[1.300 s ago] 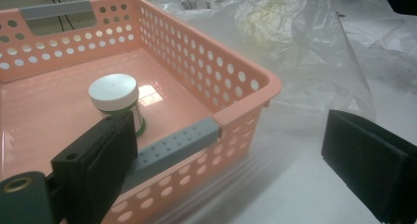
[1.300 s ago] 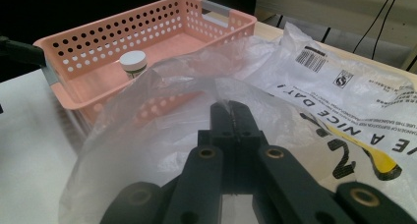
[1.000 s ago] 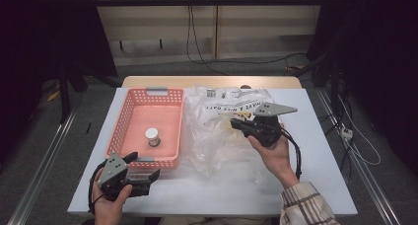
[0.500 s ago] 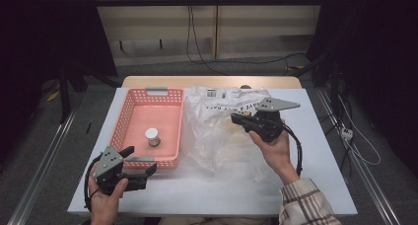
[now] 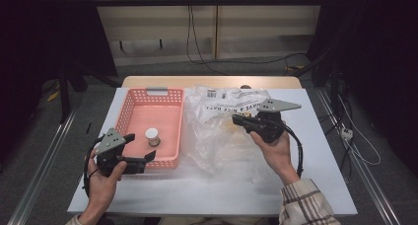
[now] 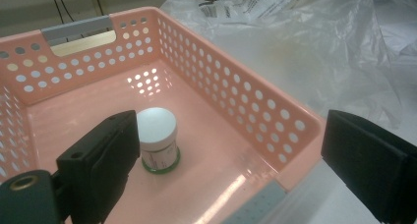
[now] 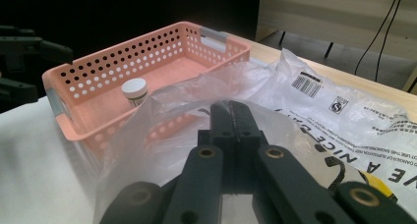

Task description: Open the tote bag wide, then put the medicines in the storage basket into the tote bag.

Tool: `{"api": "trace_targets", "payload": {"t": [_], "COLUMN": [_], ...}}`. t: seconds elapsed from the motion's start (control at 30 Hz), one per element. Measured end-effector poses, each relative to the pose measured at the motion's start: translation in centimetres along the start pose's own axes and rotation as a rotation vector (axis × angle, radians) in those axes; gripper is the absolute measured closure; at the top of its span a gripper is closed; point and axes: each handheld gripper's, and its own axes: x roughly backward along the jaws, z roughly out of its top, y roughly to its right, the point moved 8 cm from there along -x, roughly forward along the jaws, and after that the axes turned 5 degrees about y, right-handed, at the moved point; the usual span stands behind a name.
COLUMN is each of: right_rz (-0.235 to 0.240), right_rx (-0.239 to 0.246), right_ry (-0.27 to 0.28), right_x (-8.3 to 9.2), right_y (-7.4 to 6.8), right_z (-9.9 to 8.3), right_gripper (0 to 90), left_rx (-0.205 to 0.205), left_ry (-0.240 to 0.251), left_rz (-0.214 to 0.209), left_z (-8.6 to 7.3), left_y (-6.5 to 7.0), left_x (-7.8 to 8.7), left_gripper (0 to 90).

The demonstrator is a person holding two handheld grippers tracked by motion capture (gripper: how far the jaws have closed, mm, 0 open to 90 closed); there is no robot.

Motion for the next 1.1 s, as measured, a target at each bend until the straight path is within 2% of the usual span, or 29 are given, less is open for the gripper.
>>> {"api": "trace_targets", "payload": {"t": [0.1,0.2,0.27,0.37,0.4,0.43,0.47,0.53,0.57,0.63,0.7,0.73,0.77,0.9,0.93,1.03,1.1], "right_rz": [0.004,0.006,0.007,0.008,0.010,0.012,0.013,0.016,0.019,0.023,0.024,0.028,0.029,0.030,0.031,0.029,0.029], "right_rx": [0.001,0.001,-0.001,-0.002,-0.008,-0.008,-0.004,0.001,-0.002,-0.007,-0.005,-0.007,-0.009,-0.012,-0.010,-0.010,-0.011], "right_ry": [-0.003,-0.011,-0.009,-0.010,-0.014,-0.015,-0.016,-0.021,-0.020,-0.025,-0.024,-0.027,-0.031,-0.031,-0.031,-0.034,-0.038], "right_x": [0.0,-0.1,-0.1,-0.2,-0.3,-0.3,-0.4,-0.5,-0.5,-0.5,-0.6,-0.6,-0.6,-0.7,-0.7,-0.7,-0.7], "right_y": [0.0,0.1,0.2,0.3,0.3,0.2,0.2,0.1,0.0,-0.1,-0.2,-0.2,-0.3,-0.2,-0.2,-0.2,-0.2], "right_z": [-0.2,-0.4,-0.3,-0.4,-0.5,-0.5,-0.6,-0.6,-0.6,-0.7,-0.8,-0.9,-1.0,-1.0,-1.0,-1.0,-1.1], "right_gripper": [90.0,90.0,90.0,90.0,90.0,90.0,90.0,90.0,90.0,90.0,90.0,90.0,90.0,90.0,90.0,90.0,90.0], "left_rx": [-0.015,-0.013,-0.012,-0.026,-0.024,-0.024,-0.016,-0.029,-0.029,-0.013,-0.026,-0.031,-0.017,-0.038,-0.034,-0.025,-0.015], "left_ry": [-0.019,-0.026,-0.037,-0.077,-0.125,-0.125,-0.158,-0.197,-0.197,-0.228,-0.238,-0.241,-0.268,-0.298,-0.323,-0.328,-0.356], "left_rz": [-0.009,-0.008,-0.024,-0.028,-0.039,-0.039,-0.035,-0.023,-0.023,-0.043,-0.043,-0.053,-0.082,-0.080,-0.090,-0.070,-0.071], "left_z": [0.4,0.8,1.0,0.9,0.5,0.5,0.3,0.3,0.3,0.4,0.6,0.7,0.7,0.5,0.3,0.4,0.2], "left_y": [-0.4,-0.8,-1.1,-1.8,-2.0,-2.0,-2.2,-2.5,-2.5,-2.5,-2.8,-2.8,-2.9,-3.2,-3.7,-4.4,-4.8], "left_x": [-0.4,-0.7,-1.1,-1.9,-2.5,-2.5,-2.9,-3.6,-3.6,-4.0,-4.3,-4.4,-4.8,-5.3,-5.6,-5.7,-5.8], "left_gripper": [7.3,9.0,9.0,9.0,9.1,9.2,9.7,10.1,10.2,10.2,10.2,10.2,10.2,10.9,10.9,12.5,14.1]}}
